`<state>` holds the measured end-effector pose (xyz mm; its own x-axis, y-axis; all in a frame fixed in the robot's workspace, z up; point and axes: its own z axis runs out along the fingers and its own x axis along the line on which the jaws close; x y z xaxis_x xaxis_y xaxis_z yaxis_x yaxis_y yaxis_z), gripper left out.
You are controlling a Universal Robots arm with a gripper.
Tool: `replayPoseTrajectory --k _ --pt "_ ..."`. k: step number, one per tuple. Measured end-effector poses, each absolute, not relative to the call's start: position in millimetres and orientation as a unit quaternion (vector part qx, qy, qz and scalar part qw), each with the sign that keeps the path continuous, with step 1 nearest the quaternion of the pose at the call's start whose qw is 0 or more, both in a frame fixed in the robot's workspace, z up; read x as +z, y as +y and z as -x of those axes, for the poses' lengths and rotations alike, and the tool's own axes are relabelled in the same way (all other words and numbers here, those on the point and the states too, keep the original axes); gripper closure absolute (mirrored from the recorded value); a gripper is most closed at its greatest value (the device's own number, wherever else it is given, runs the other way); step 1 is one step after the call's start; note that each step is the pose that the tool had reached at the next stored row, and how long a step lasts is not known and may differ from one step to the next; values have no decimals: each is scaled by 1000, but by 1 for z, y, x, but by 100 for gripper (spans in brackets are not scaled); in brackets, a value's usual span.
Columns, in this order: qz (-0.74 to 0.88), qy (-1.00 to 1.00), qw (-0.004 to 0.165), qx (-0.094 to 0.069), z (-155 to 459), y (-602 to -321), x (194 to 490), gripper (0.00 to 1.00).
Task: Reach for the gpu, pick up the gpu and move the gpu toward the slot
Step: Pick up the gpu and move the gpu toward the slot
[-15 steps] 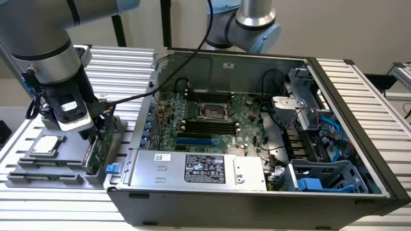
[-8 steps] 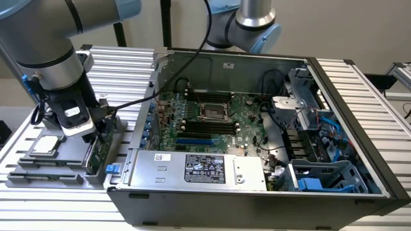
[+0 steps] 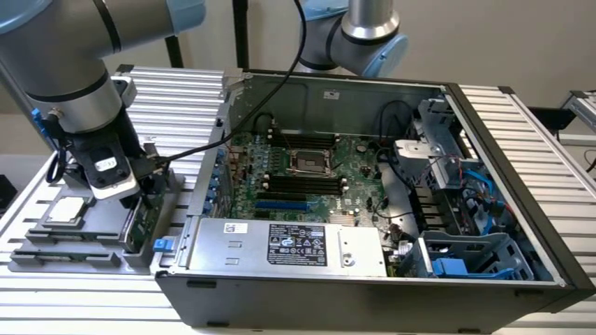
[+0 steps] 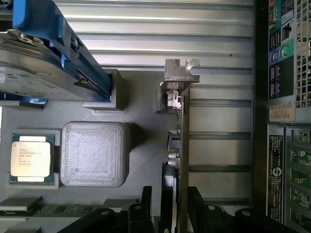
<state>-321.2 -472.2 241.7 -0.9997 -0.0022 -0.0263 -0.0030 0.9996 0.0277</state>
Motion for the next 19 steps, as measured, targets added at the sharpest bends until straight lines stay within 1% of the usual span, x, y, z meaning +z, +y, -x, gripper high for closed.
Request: replayPoseTrajectory --k 2,3,9,10,16,19 --pt "1 1000 13 14 321 -472 241 60" --pt "1 1000 13 14 321 -472 241 67" --pt "1 1000 13 13 321 -472 241 69" --pt "1 1000 13 13 321 -472 241 74" --pt "1 1000 13 13 321 -472 241 74" --pt "1 1000 8 13 321 -472 240 74"
